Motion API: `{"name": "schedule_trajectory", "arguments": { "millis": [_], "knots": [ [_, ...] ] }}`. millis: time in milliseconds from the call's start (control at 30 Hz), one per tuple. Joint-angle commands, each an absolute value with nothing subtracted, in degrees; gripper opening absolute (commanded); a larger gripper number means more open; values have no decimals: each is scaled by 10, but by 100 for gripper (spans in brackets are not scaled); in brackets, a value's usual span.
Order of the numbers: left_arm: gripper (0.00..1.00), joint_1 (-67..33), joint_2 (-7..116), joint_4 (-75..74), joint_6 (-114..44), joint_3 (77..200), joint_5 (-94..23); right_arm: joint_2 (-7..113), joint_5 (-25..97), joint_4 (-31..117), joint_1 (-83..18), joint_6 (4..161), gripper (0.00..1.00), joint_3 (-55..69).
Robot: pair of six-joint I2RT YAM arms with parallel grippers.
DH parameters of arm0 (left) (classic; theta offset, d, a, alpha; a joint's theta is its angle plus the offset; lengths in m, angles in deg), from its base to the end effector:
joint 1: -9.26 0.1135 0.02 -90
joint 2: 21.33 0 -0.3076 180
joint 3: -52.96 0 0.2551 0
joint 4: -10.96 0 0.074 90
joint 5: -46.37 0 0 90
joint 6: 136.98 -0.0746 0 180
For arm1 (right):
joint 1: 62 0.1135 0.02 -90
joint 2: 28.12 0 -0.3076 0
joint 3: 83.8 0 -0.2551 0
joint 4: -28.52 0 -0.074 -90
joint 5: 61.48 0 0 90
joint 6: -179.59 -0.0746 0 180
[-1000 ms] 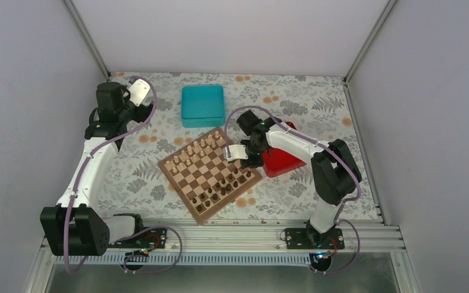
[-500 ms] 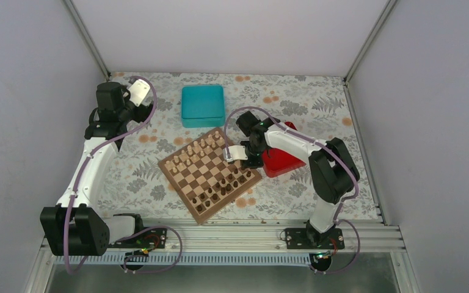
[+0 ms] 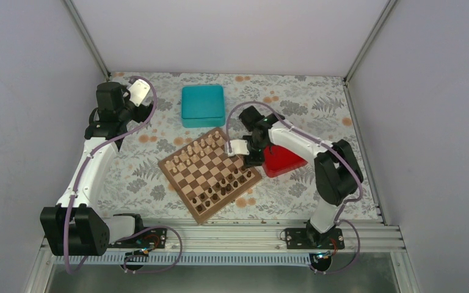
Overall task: Set up the chess pieces on the board
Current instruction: Place the chess piece on the chessboard, then reset both arms
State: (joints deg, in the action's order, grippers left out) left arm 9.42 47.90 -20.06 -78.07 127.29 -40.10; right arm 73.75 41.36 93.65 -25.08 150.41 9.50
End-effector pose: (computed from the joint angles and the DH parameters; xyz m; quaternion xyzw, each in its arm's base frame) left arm 0.2985 -0.0038 0.3589 0.2417 0.8122 0.1177 0.5177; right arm 0.2732 0.2260 0.2031 -0.7520 0.6442 0.0916 0.1053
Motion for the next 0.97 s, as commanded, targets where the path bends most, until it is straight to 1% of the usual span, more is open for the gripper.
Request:
{"name": "schedule_trajectory", "arguments": {
  "millis": [0, 33, 67, 100, 200, 267, 433, 567, 700, 933],
  "knots": [
    [100, 94, 473, -189, -784, 1277, -400, 678, 416, 957, -286, 1494, 71, 31],
    [100, 94, 474, -189, -783, 1278, -401, 667, 418, 961, -297, 1489, 81, 14],
    [100, 94, 475, -189, -782, 1280, -400, 655, 419, 962, -310, 1482, 96, -4],
    [100, 94, 475, -189, -781, 1282, -400, 649, 419, 960, -323, 1471, 99, -25],
    [100, 94, 481, -187, -777, 1288, -399, 641, 427, 944, -364, 1434, 100, -78],
    [100, 94, 483, -188, -774, 1291, -398, 631, 435, 912, -386, 1406, 100, -87],
    [100, 94, 477, -185, -772, 1287, -401, 604, 401, 794, -404, 1339, 100, -32],
    [100, 94, 468, -182, -768, 1281, -404, 607, 389, 755, -414, 1323, 100, 4],
    [100, 95, 467, -183, -765, 1281, -406, 611, 404, 714, -432, 1310, 100, 19],
    [100, 96, 465, -188, -764, 1285, -407, 616, 418, 720, -433, 1315, 100, 25]
  ]
}}
